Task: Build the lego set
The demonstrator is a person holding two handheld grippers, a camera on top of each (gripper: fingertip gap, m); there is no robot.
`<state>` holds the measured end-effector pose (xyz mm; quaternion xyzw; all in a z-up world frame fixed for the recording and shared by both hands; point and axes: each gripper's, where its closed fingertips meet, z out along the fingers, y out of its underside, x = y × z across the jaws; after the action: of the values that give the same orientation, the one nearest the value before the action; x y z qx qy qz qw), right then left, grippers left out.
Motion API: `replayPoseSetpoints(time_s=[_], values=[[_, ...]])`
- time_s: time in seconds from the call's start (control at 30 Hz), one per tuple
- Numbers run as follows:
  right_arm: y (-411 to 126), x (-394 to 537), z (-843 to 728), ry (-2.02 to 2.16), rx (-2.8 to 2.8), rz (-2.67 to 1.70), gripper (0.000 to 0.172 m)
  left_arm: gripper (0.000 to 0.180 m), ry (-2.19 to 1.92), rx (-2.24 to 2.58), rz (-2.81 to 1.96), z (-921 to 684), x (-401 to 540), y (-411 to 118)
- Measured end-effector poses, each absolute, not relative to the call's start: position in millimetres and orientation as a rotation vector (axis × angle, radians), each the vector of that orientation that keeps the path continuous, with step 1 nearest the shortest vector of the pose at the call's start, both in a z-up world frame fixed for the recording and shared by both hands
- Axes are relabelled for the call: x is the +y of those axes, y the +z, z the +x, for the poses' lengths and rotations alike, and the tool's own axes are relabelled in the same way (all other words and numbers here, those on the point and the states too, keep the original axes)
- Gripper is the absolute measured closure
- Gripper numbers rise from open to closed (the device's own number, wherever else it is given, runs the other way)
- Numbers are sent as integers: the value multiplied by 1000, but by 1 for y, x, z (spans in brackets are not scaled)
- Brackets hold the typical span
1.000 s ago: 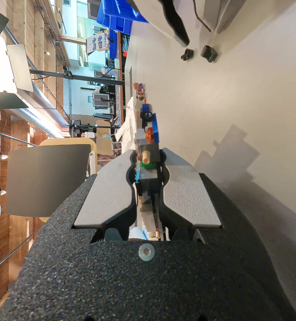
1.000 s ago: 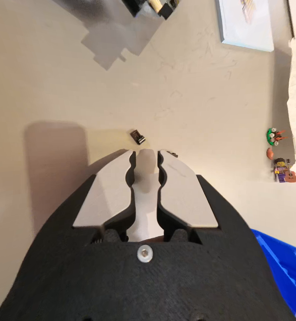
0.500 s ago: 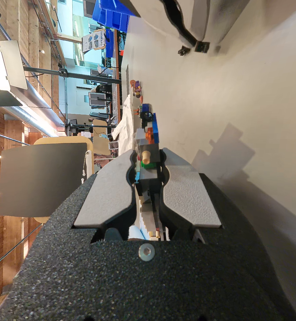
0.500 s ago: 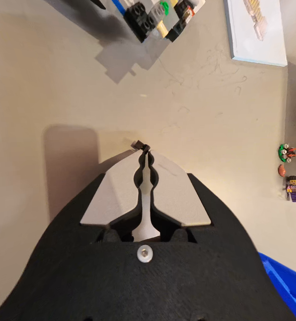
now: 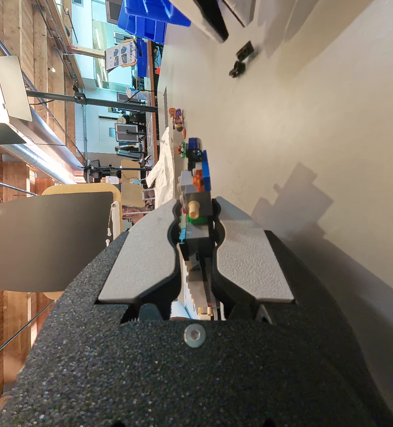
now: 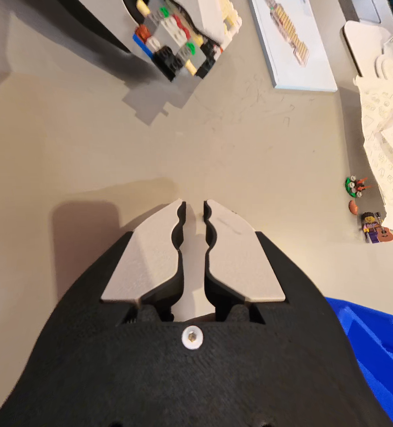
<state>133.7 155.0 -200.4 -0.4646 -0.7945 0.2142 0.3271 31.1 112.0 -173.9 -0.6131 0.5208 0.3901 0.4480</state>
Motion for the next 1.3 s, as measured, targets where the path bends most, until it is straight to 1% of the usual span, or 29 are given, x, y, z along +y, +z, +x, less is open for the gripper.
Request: replayPoseSetpoints(time_s=[0.2, 0.47, 0.8, 1.03, 1.2, 1.3], values=[[-216, 177, 139, 473, -2052, -1327, 154, 154, 966, 1290, -1523, 30, 112, -174], [-217, 196, 151, 451, -1950, -1509, 151, 155, 964, 1290, -1523, 30, 113, -174], [-225, 203, 149, 374, -1944, -1559, 151, 154, 971, 1294, -1513, 31, 113, -174], [-221, 196, 140, 330, -1972, -1445, 148, 155, 965, 1302, -1507, 32, 112, -174], [-222, 202, 142, 413, -1957, -1527, 149, 155, 969, 1299, -1501, 32, 111, -173], [-224, 196, 142, 393, -1954, -1554, 151, 154, 967, 1296, -1502, 32, 112, -173]])
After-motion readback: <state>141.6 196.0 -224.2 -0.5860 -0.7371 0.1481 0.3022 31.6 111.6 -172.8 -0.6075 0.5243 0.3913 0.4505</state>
